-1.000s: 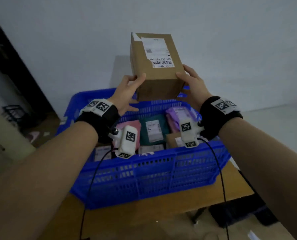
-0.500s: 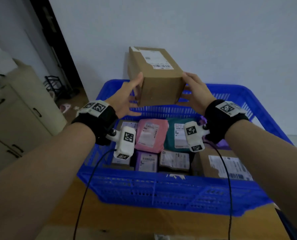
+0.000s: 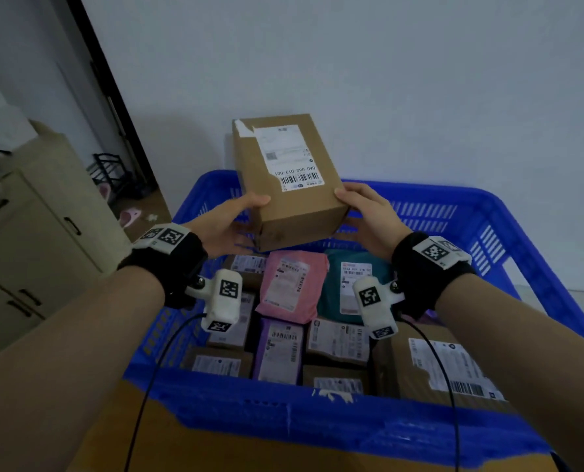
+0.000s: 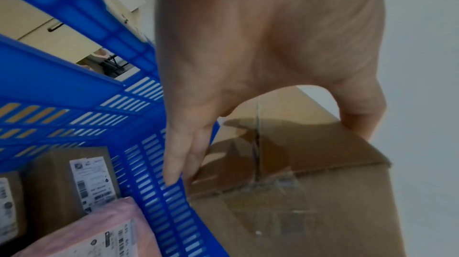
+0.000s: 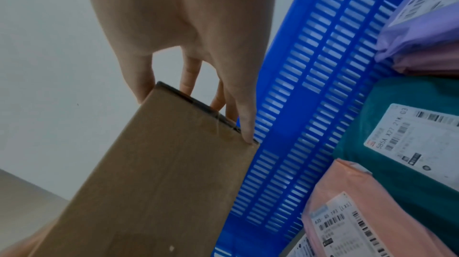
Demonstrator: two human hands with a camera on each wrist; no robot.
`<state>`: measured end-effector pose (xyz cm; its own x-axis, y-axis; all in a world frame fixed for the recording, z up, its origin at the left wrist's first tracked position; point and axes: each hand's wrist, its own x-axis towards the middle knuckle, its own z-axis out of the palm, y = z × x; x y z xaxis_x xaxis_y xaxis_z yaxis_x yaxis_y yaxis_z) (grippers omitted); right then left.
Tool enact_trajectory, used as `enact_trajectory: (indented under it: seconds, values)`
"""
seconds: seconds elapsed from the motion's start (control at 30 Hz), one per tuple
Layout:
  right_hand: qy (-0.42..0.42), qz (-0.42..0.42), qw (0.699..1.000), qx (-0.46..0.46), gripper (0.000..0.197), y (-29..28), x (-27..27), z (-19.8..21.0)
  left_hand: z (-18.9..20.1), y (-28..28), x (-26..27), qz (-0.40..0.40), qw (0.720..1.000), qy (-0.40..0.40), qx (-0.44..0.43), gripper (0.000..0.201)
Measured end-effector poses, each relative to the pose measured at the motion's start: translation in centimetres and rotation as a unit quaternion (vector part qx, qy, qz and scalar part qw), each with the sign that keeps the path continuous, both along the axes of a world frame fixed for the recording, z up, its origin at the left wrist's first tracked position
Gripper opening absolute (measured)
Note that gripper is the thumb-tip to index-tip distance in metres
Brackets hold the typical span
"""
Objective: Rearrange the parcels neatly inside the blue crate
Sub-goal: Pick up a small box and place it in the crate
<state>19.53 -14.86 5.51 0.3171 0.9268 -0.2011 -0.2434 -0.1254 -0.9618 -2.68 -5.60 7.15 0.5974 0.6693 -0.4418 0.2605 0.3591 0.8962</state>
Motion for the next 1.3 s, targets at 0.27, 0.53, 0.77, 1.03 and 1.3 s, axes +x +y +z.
enact_trajectory:
  seconds: [0.27, 0.53, 0.77, 1.03, 1.3]
  values:
    - [0.025, 0.007, 0.998, -0.065, 0.094, -0.3, -1.6, -0.3, -0.7, -1.2, -0.2, 0.041, 0.995, -0.076, -0.043, 0.098]
    - [0.089, 0.045, 0.994, -0.047, 0.055, 0.2, -2.5, -0.5, -1.5, -1.4, -0.1, 0.024, 0.995, -0.086, -0.046, 0.107]
    - [0.022, 0.069, 0.993, -0.095, 0.063, -0.3, 1.3, -0.5, -1.7, 0.8, -2.4, 0.123, 0.991, -0.044, -0.007, 0.125]
    - [-0.003, 0.141, 0.977, -0.160, 0.051, -2.1, 6.2, -1.5, -1.1, 2.5, -2.0, 0.004, 0.997, 0.054, 0.053, 0.090]
    - [-0.005, 0.182, 0.967, -0.178, 0.043, -1.5, 7.6, -3.6, -1.8, 2.5, 1.2, -0.019, 0.982, 0.169, 0.077, 0.040]
